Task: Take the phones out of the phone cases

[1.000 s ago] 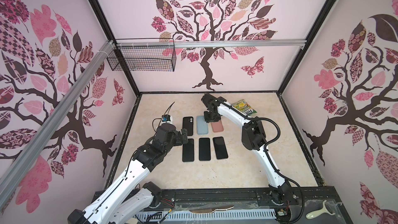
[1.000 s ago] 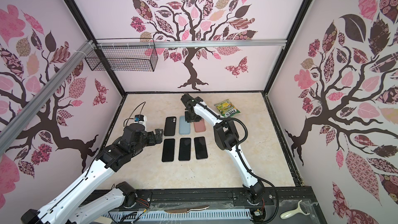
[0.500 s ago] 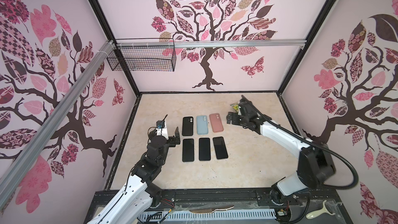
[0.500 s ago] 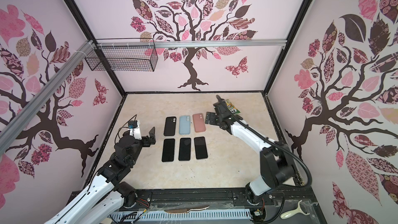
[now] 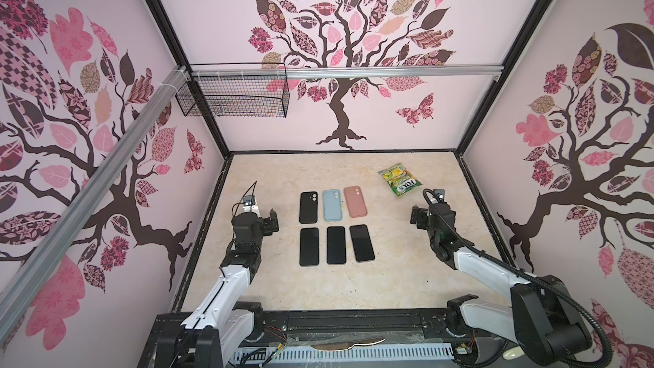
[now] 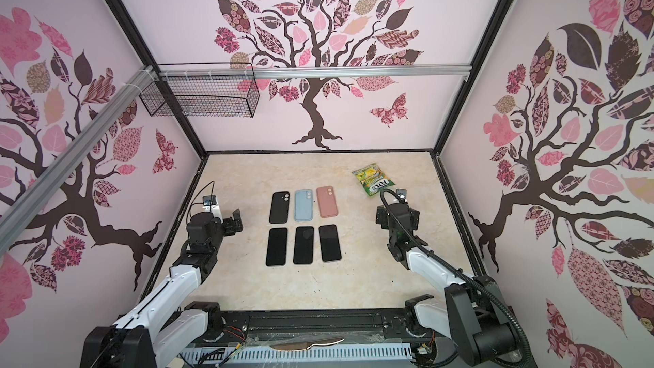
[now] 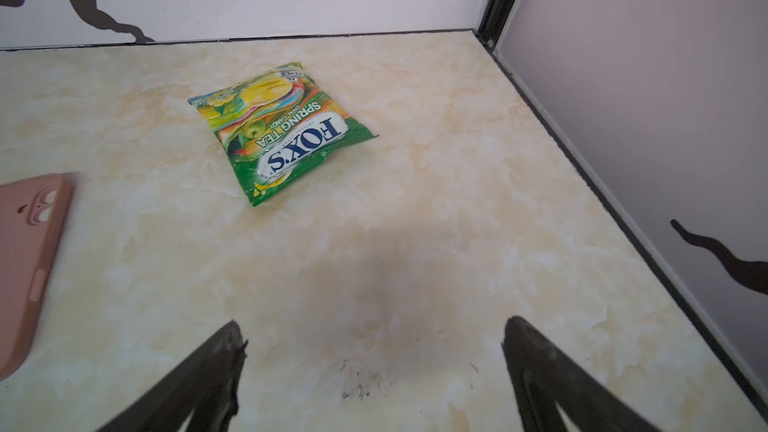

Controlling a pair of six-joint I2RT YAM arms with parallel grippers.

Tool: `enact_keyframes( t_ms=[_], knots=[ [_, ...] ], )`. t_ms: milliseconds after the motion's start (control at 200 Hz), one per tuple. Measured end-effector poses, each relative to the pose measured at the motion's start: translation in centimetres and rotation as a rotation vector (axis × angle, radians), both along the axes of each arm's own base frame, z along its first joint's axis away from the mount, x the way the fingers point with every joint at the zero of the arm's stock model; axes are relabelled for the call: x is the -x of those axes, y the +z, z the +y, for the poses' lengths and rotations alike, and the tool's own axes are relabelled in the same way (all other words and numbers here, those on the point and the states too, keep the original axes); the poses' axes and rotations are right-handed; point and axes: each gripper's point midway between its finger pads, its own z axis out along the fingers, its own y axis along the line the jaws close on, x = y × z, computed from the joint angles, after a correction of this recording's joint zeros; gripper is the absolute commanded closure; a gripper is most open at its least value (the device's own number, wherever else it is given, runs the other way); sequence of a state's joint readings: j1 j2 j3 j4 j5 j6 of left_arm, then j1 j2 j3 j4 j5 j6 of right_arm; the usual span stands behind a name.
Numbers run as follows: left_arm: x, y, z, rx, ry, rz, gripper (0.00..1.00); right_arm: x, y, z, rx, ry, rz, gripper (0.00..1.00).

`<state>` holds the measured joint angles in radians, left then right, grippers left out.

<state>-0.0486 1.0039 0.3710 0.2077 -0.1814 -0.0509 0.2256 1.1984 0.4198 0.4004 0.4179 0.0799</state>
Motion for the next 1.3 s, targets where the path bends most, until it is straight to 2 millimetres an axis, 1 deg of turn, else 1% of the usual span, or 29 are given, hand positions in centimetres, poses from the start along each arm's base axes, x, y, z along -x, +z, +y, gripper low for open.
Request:
enact_keyframes(
  t_ms=[140, 200, 295, 385, 460, 515, 610, 700, 745, 875, 1030, 1300],
  knots=[
    [-1.0, -1.6, 0.1, 0.035, -0.027, -0.012, 0.02, -1.2, 0.1, -0.7, -0.012, 0.01, -0.052, 0.01],
    [-1.3, -2.2, 0.6, 0.059, -0.03, -0.027, 0.02, -1.4, -0.3, -1.2, -0.022, 0.012, -0.068, 0.0],
    [-2.0, -2.9, 1.1, 0.079, -0.037, -0.043, 0.02, -1.3, -1.2, -2.3, -0.078, 0.021, -0.104, 0.0],
    [-2.9, -2.8, 0.5, 0.092, -0.08, -0.076, 0.02, -0.8, -2.1, -3.1, -0.1, 0.025, -0.125, 0.01],
    [-3.6, -2.7, -0.1, 0.095, -0.122, -0.104, 0.02, -0.7, -2.5, -2.5, -0.113, 0.065, -0.137, 0.0],
    [-4.1, -2.8, -0.4, 0.094, -0.143, -0.123, 0.02, -1.0, -2.3, -2.0, -0.119, 0.092, -0.158, 0.0],
    [-4.7, -4.1, -0.5, 0.098, -0.159, -0.121, 0.02, -1.5, -1.6, -1.8, -0.122, 0.109, -0.202, 0.01],
    [-4.9, -5.5, -0.5, 0.104, -0.157, -0.099, 0.02, -1.8, -1.8, -1.5, -0.123, 0.122, -0.216, 0.0],
    [-4.8, -5.9, -0.4, 0.108, -0.156, -0.085, 0.01, -2.0, -2.0, -1.4, -0.123, 0.13, -0.223, 0.0],
    [-5.5, -5.2, 0.0, 0.103, -0.138, -0.098, 0.02, -1.9, -2.7, -1.3, -0.124, 0.139, -0.215, 0.0],
    [-6.5, -4.3, 0.1, 0.079, -0.112, -0.112, 0.02, -2.6, -2.3, -1.3, -0.123, 0.136, -0.219, 0.0],
    [-6.3, -4.9, 0.3, 0.066, -0.089, -0.082, 0.02, -2.6, -2.5, -1.3, -0.123, 0.134, -0.208, 0.01]
  ],
)
